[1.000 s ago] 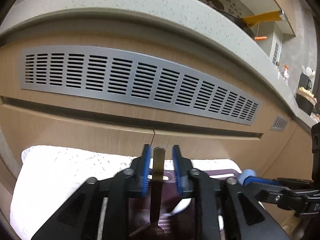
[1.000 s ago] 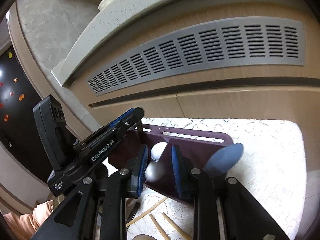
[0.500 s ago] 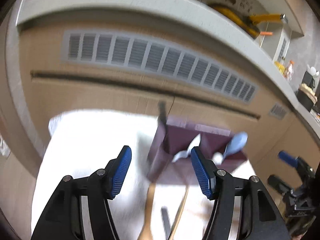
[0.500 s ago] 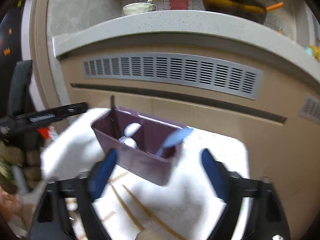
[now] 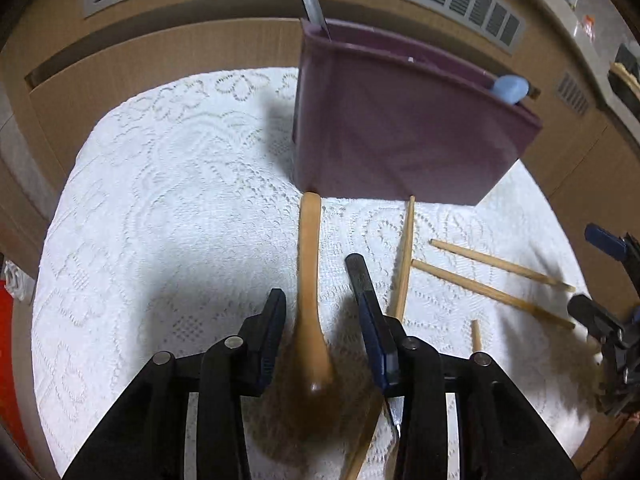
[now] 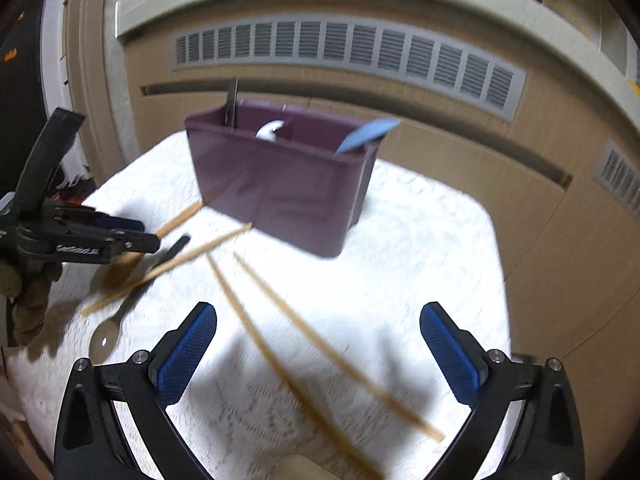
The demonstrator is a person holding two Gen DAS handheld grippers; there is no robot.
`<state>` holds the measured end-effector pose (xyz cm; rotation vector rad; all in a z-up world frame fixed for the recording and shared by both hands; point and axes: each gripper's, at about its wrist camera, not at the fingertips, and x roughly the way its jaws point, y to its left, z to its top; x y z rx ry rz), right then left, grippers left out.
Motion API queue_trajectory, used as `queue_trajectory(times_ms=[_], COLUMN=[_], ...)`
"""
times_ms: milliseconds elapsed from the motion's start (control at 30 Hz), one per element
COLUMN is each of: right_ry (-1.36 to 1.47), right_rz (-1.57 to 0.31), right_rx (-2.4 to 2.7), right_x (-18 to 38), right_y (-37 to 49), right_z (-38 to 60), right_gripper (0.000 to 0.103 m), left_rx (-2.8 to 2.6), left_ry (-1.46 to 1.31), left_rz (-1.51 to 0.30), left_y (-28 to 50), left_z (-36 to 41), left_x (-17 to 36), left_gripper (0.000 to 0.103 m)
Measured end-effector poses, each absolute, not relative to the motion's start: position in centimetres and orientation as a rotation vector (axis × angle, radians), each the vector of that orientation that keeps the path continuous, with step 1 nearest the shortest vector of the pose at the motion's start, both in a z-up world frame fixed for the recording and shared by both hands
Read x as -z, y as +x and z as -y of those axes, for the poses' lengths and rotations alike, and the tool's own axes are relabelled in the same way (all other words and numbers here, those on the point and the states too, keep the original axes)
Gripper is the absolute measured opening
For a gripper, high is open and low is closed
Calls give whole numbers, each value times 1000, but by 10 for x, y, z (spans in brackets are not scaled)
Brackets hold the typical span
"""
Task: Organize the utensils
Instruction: 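Grasp the wooden spoon handle with the left tool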
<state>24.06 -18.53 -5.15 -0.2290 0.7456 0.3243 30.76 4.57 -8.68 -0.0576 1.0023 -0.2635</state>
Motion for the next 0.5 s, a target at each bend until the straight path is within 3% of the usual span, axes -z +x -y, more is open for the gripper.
queue_trajectory(times_ms=[100,233,400,500], right_ry=[-226,-238,-271,-281], right_rz=[-781,-815,-834,-889], right_rx=[-353,-382,-413,-466], right_x=[59,64,66,73], right_y=[240,240,239,245], right_z=[180,171,165,159], right_gripper=[85,67,63,41], left_rx=[230,216,242,263], left_ry=[-45,-40,-39,-37], left_rz=[-1004,-1013,-1026,-1041], left_y=[320,324,299,280], left_z=[-41,-41,-45,-49], left_x=[89,86,84,84], left_gripper=[32,16,15,15])
